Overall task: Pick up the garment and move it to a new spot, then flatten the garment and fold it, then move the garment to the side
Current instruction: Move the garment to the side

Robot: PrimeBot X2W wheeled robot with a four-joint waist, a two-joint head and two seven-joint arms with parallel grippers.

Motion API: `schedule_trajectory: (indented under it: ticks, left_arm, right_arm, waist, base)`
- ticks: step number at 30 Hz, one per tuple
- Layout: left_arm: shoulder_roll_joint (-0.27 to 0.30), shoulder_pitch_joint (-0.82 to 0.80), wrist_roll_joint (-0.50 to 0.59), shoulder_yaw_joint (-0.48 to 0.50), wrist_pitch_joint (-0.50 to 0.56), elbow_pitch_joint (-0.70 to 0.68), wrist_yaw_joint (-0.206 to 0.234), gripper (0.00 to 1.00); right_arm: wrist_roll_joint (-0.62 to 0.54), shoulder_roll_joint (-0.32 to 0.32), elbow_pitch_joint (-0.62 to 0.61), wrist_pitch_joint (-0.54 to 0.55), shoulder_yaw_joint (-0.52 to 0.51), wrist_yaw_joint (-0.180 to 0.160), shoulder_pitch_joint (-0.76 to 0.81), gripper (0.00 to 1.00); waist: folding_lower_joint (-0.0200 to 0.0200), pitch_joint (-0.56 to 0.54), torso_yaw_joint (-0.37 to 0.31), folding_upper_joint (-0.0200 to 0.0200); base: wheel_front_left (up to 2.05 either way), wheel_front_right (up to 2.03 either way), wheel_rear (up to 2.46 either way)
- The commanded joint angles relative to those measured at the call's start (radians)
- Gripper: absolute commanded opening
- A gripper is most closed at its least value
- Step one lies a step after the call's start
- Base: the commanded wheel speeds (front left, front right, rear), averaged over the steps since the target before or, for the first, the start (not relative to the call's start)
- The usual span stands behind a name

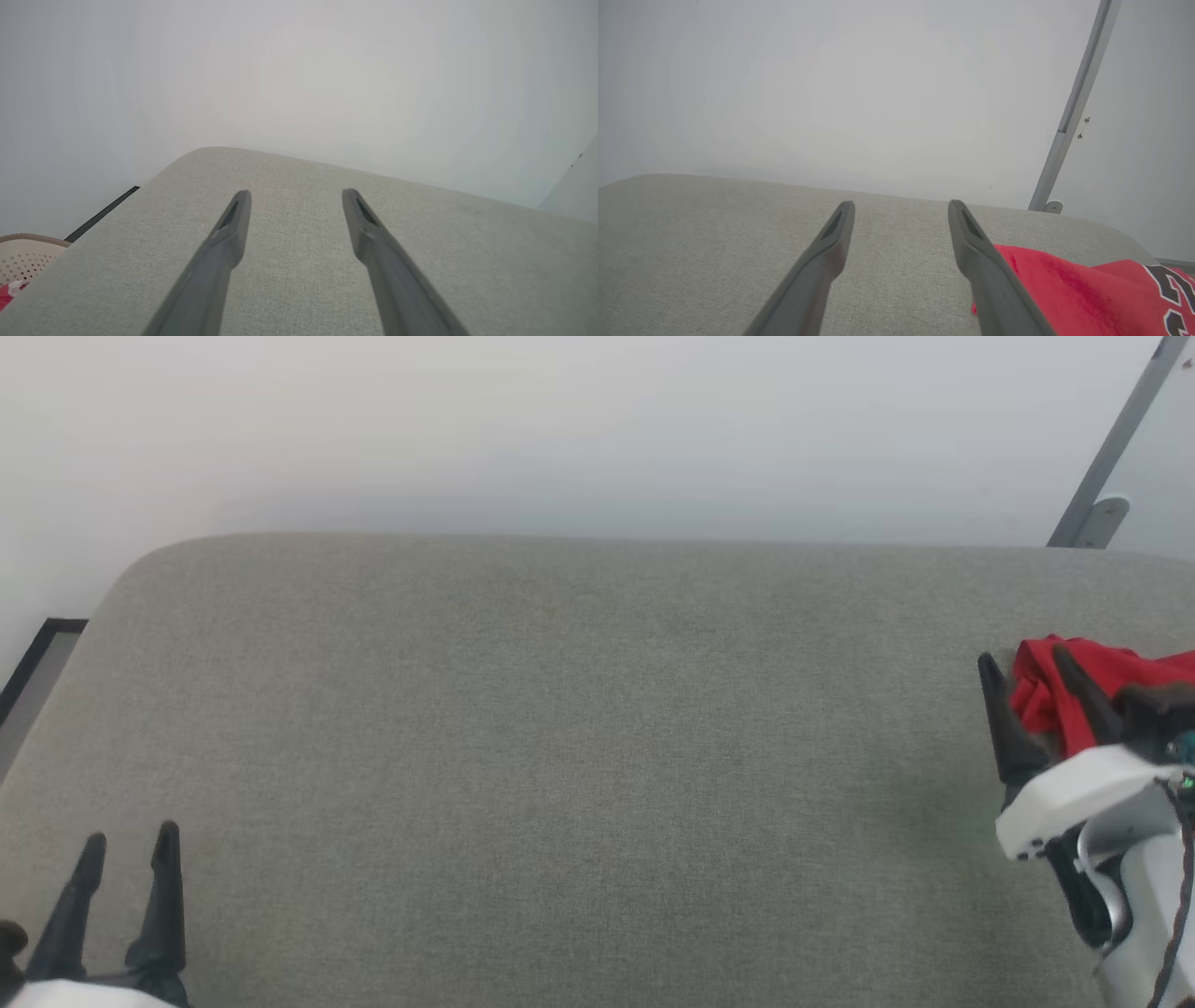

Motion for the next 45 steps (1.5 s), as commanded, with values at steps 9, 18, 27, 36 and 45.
schedule_trajectory:
  ticks: [9, 18, 27, 36, 45]
  left_arm:
    - [-0.013, 0.065, -0.007, 0.009, -0.004, -0.011, -0.002, 1.00]
    - [-0.024, 0.097, -0.029, -0.001, -0.004, -0.029, -0.002, 1.00]
    - [-0.050, 0.099, -0.018, -0.001, -0.004, -0.038, -0.002, 1.00]
    - [-0.065, 0.075, 0.005, -0.004, -0.004, -0.050, -0.002, 1.00]
    - [-0.068, 0.066, 0.018, 0.003, -0.004, -0.068, -0.002, 1.00]
  right_arm:
    - [0.021, 0.040, -0.023, -0.085, -0.031, -0.003, 0.109, 1.00]
    - [0.002, 0.078, -0.080, -0.121, -0.056, -0.003, 0.207, 1.00]
    - [-0.016, 0.109, -0.155, -0.127, -0.090, -0.002, 0.289, 1.00]
    - [-0.059, 0.152, -0.227, -0.126, -0.129, -0.002, 0.339, 1.00]
    - [-0.087, 0.194, -0.275, -0.126, -0.156, -0.002, 0.371, 1.00]
  waist:
    - [0.0000, -0.024, -0.018, -0.0001]
    - [0.0000, -0.035, -0.044, -0.0001]
    - [0.0000, -0.037, -0.069, -0.0001]
    - [0.0000, -0.035, -0.078, -0.0001]
    - [0.0000, -0.029, -0.090, -0.0001]
  base:
    - [0.00, 0.00, 0.00]
    - [0.00, 0.00, 0.00]
    - [0.00, 0.00, 0.00]
    - [0.00, 0.00, 0.00]
    - [0.00, 0.00, 0.00]
